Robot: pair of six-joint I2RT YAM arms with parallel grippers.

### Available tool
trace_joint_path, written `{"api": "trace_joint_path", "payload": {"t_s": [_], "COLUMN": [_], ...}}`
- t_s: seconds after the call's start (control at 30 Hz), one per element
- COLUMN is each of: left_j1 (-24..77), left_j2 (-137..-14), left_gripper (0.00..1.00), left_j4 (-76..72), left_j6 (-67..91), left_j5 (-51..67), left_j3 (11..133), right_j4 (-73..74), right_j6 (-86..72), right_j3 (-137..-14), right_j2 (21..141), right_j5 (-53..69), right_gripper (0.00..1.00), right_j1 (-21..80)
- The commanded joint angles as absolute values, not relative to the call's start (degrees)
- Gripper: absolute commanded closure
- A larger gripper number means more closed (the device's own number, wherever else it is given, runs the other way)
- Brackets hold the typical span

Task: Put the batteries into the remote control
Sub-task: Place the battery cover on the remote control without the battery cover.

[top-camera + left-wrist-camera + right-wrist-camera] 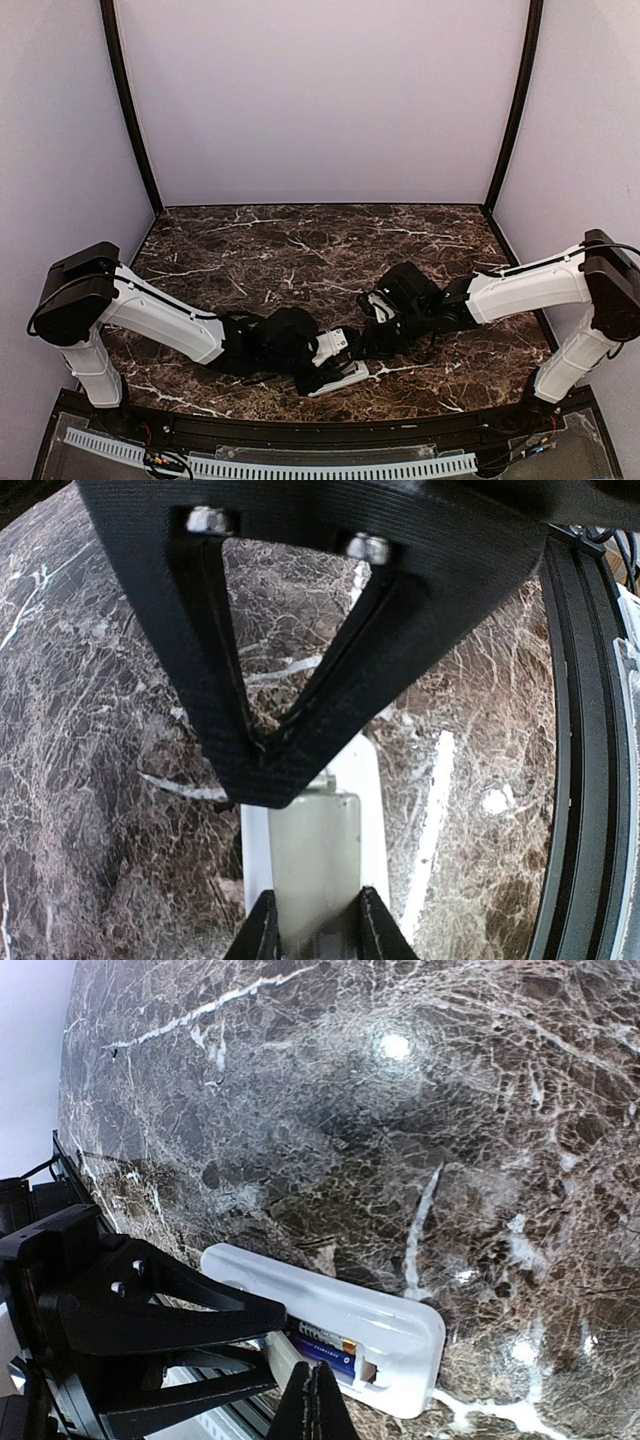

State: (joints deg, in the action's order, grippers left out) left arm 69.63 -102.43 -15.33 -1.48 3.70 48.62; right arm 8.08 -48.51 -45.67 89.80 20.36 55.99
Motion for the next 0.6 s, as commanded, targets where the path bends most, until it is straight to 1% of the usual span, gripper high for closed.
{"api": "trace_joint_path", "payload": {"t_s": [0.0,0.17,0.3,0.57], "left_j1": [70.0,70.0,70.0,70.3], "left_j2": [-105.5,-105.5,-105.7,-105.8], "left_gripper": [0.81,0.81,0.80,0.80], "left_j4": [-5.5,-5.4,-5.1,-4.8], "left_j6": [-2.1,-2.1,-2.1,-2.3], "left_j5": [3.4,3.2,3.1,2.2], "left_j3": [46.9,47.0,47.0,46.7], "right_j4": [5.6,5.7,7.6,14.0], "right_j6": [-49.3,-49.5,-49.0,-47.5], "right_j3": [-44.0,-43.8,-44.9,-45.6], "right_j2": [91.8,91.6,90.7,86.6], "right_j5": [22.7,22.5,21.8,19.2], "right_gripper": [1.00,0.99,0.96,0.84], "right_j1": [57.2,57.3,57.3,56.7]}}
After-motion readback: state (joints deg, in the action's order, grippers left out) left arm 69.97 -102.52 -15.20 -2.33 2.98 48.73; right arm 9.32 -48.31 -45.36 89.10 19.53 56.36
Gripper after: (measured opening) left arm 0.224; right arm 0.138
